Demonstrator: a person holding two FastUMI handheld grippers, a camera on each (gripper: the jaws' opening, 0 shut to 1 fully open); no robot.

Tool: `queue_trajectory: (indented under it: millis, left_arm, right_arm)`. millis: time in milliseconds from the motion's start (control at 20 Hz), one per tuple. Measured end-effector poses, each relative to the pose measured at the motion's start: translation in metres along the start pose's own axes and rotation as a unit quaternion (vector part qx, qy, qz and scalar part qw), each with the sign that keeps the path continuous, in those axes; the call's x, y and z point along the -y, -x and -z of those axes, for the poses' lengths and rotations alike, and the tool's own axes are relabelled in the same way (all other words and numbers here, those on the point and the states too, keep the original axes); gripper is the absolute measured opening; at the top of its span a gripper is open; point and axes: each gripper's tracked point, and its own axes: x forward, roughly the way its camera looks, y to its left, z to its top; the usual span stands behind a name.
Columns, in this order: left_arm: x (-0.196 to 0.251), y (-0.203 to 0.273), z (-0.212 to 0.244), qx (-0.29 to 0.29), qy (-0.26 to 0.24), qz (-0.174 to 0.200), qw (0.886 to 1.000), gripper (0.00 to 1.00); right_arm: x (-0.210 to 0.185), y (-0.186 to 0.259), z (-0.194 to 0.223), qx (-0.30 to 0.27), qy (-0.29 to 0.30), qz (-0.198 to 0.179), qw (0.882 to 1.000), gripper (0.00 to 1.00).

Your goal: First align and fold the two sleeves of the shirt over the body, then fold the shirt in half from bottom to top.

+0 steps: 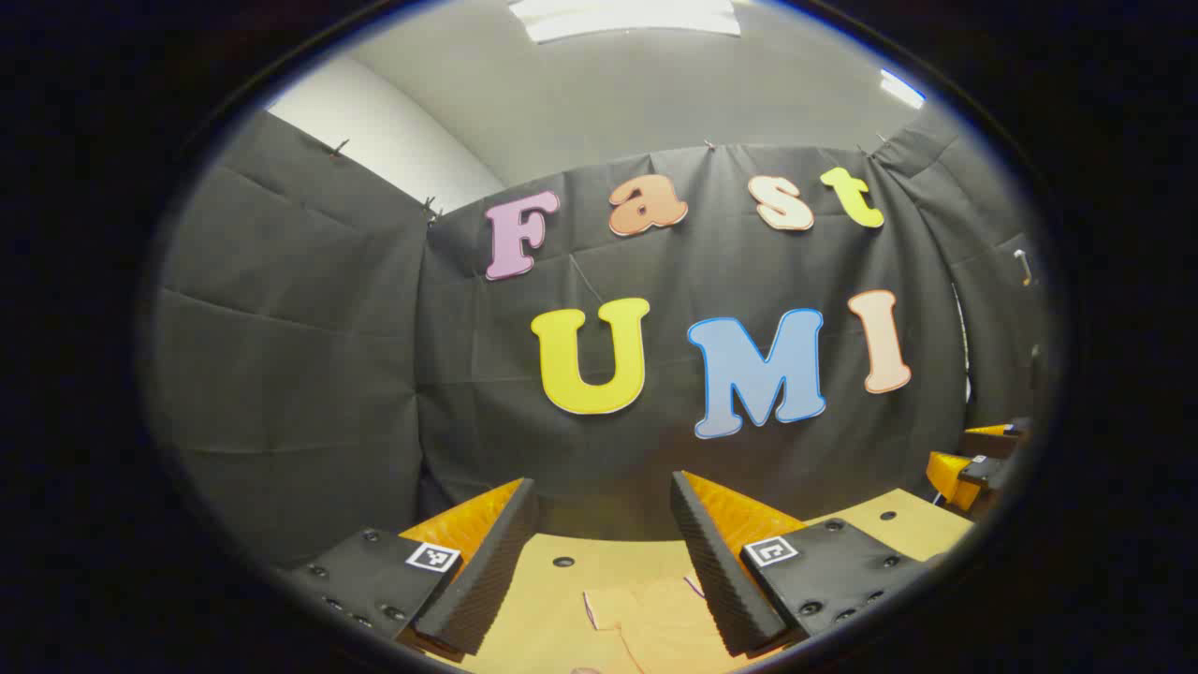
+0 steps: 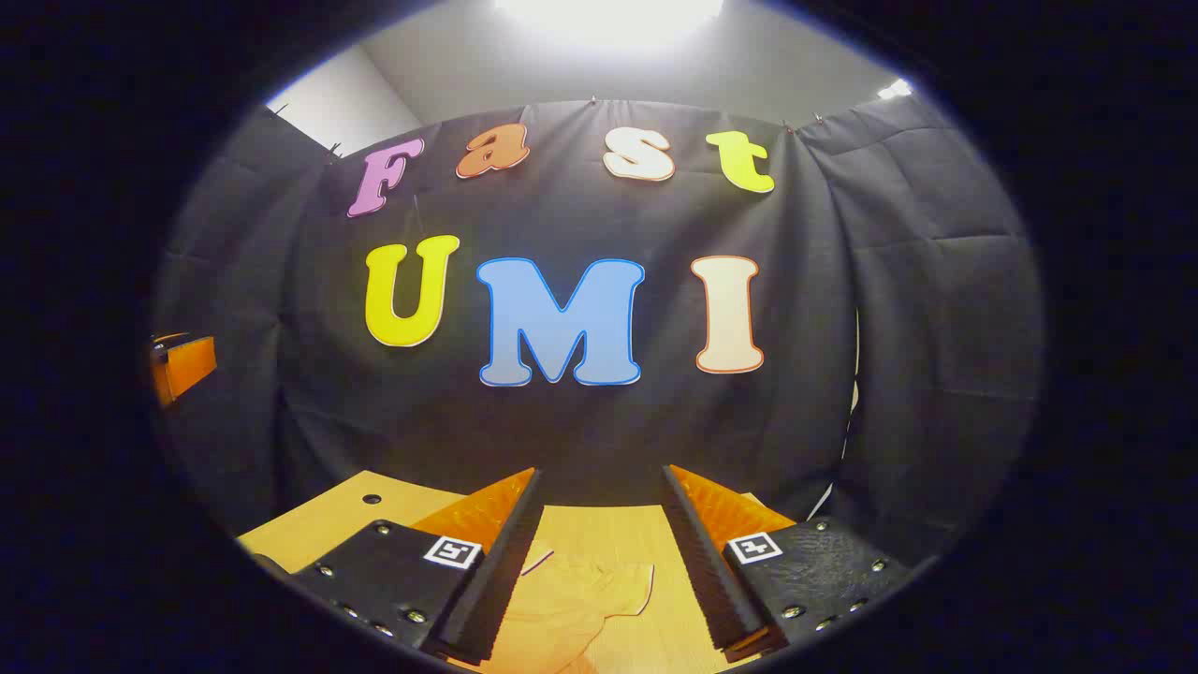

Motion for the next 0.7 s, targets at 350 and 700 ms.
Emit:
queue_trajectory:
  millis: [350, 700]
  left_arm:
    - [-0.0032, 0.0067, 0.0016, -0.002, -0.001, -0.003, 1.000, 0.96]
    - [-0.0051, 0.0089, 0.0015, -0.002, 0.002, -0.004, 1.000, 0.96]
  right_arm:
    - [0.0012, 0.0033, 0.0056, -0.005, -0.002, 0.003, 1.000, 0.81]
    - [0.0027, 0.0045, 0.0073, -0.008, -0.002, 0.006, 1.000, 0.81]
